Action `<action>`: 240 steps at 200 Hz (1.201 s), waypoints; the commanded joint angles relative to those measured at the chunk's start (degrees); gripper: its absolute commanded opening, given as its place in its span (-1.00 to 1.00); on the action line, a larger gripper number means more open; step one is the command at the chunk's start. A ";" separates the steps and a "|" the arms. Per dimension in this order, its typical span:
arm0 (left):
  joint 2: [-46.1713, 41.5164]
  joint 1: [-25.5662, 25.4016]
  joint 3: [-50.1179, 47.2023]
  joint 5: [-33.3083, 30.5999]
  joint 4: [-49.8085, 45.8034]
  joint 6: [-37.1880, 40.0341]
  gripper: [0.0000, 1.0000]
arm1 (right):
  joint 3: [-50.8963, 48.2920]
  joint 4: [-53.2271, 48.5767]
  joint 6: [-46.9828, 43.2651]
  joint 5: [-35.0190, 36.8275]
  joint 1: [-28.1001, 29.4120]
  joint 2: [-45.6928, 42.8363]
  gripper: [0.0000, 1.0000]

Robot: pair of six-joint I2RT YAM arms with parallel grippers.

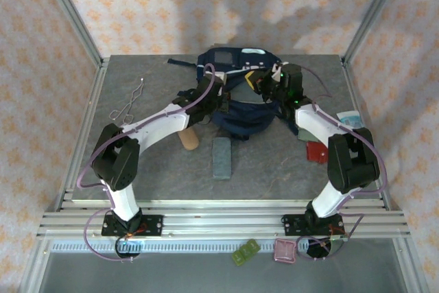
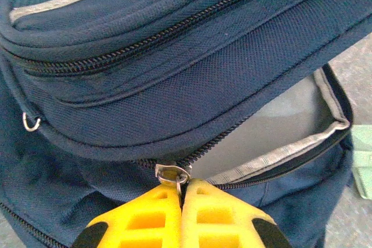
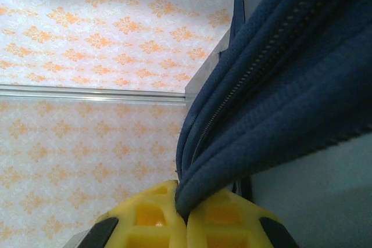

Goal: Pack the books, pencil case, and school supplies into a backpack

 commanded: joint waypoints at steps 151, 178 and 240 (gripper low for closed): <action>5.55 2.21 16.80 6.21 -27.01 13.01 -1.00 | -0.78 3.28 -2.02 -0.54 -0.05 -2.13 -1.00; 3.59 1.85 12.47 4.59 -21.10 12.56 -0.75 | -0.56 3.44 -1.66 -0.59 0.01 -1.91 -1.00; 0.12 1.83 3.52 5.93 -6.82 11.25 -0.50 | -0.60 2.49 -2.18 0.07 0.02 -2.69 -1.00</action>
